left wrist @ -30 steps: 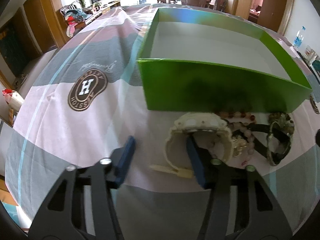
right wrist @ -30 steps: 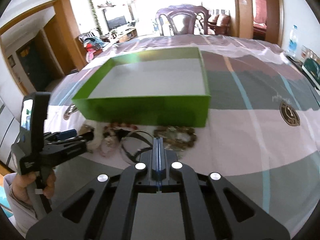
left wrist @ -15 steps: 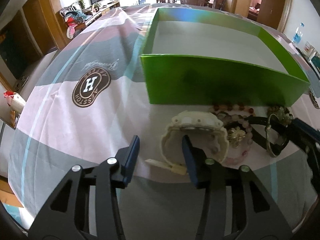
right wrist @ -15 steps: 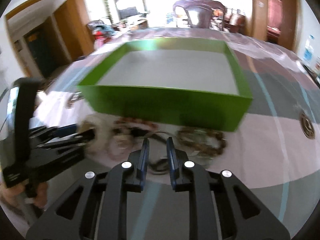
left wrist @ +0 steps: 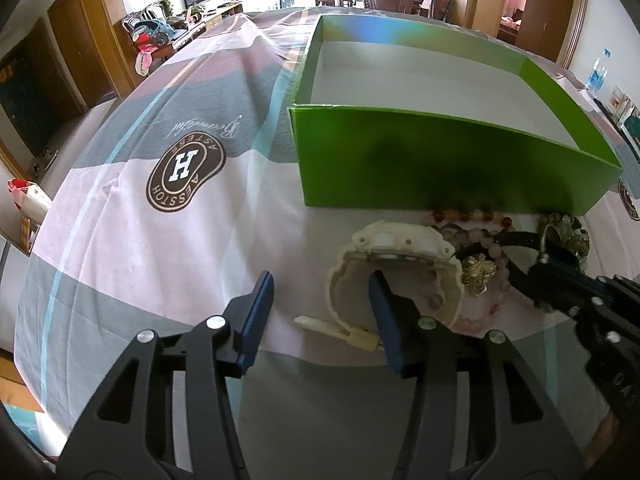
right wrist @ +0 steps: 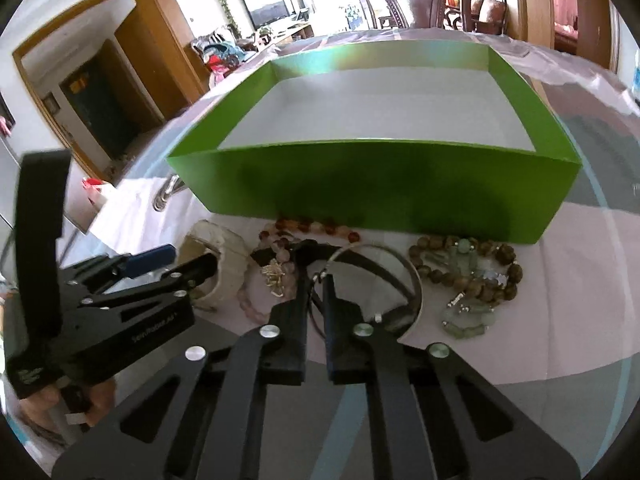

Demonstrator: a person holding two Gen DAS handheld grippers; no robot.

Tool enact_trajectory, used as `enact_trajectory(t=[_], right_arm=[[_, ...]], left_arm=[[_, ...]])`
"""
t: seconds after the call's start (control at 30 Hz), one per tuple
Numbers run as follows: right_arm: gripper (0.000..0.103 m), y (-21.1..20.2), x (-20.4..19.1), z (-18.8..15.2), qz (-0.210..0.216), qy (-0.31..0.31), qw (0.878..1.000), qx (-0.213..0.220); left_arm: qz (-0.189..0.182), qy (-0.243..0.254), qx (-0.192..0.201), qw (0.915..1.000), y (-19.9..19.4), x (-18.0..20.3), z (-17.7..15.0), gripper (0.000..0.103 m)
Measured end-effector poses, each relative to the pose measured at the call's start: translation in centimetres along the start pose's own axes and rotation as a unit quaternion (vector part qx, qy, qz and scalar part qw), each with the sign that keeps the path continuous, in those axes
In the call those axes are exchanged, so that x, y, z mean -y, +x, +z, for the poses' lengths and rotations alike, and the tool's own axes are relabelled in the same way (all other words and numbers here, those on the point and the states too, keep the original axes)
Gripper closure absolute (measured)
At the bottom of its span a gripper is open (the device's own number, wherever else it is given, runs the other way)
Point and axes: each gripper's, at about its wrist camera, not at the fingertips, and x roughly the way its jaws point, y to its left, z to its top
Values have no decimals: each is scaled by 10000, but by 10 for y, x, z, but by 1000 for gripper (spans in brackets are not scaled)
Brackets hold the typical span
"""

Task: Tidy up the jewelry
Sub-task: 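Close the left gripper on the white watch while the right gripper grasps the silver bangle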

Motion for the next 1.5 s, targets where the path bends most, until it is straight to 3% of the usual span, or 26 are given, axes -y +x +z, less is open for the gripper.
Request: enact_trajectory(t=[0.27, 0.47, 0.53, 0.63, 0.7, 0.8, 1.07, 1.1, 1.17, 1.23, 1.37, 1.43, 1.5], right_arm=[[97, -53, 11, -6, -250, 56, 9984, 497], [97, -71, 34, -25, -1199, 94, 9916, 475], [97, -66, 44, -31, -1365, 205, 9899, 327], [96, -55, 53, -39, -1359, 301, 9901, 151], [96, -49, 52, -41, -1307, 276, 9910, 122], [97, -48, 51, -40, -1189, 234, 9925, 151], [97, -59, 45, -34, -1159, 179, 9927, 296], [96, -61, 49, -35, -1218, 213, 9919, 286], [73, -68, 59, -36, -1446, 313, 9885, 316], [61, -77, 71, -39, -1670, 425, 9842, 409], [60, -84, 88, -45, -1868, 589, 9799, 382], [60, -79, 92, -46, -1851, 593, 9804, 311], [61, -70, 91, -47, -1775, 588, 9821, 219]], left_arm=[[-26, -21, -14, 10000, -1, -4, -1, 51], [-4, -46, 1, 10000, 0, -10, 7, 51], [-70, -36, -80, 9999, 4, -10, 9, 58], [-156, 17, -48, 9999, 3, -9, 10, 66], [-209, 70, -14, 9998, 2, -9, 9, 78], [-251, 82, 17, 9997, -3, -10, 7, 89], [-364, 113, 180, 9991, -26, -18, 0, 90], [-369, 128, 185, 9991, -28, -17, -1, 94], [-335, 166, 192, 9991, -30, -16, -4, 94], [-328, 170, 159, 9992, -29, -16, -6, 94], [-307, 109, 52, 9995, -23, -15, -7, 92], [-275, 63, 30, 9996, -20, -16, -6, 85], [-247, 33, 41, 9997, -18, -17, -5, 65]])
